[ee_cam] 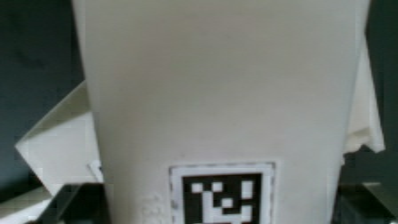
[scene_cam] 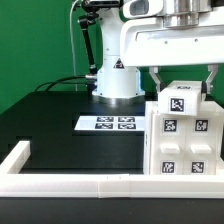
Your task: Assemble cabinet
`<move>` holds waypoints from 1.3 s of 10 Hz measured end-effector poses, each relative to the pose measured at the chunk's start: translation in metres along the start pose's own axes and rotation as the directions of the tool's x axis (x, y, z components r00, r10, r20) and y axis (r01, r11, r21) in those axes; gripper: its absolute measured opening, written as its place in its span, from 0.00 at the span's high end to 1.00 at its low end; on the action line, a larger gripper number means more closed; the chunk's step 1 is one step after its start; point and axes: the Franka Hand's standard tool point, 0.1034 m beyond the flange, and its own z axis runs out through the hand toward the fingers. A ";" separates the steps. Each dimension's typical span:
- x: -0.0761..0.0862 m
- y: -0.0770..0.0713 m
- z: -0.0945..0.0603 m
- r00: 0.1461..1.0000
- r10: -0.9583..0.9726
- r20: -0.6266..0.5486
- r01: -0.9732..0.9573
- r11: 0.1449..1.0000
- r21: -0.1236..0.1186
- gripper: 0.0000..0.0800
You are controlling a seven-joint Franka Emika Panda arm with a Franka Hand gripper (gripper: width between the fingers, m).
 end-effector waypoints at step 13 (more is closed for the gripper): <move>-0.006 0.002 -0.002 0.306 0.951 0.051 -0.952 0.304 0.037 0.30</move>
Offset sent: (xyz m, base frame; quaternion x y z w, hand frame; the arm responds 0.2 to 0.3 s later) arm -0.0176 -0.0018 0.0004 -0.0093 0.0243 0.3051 0.9520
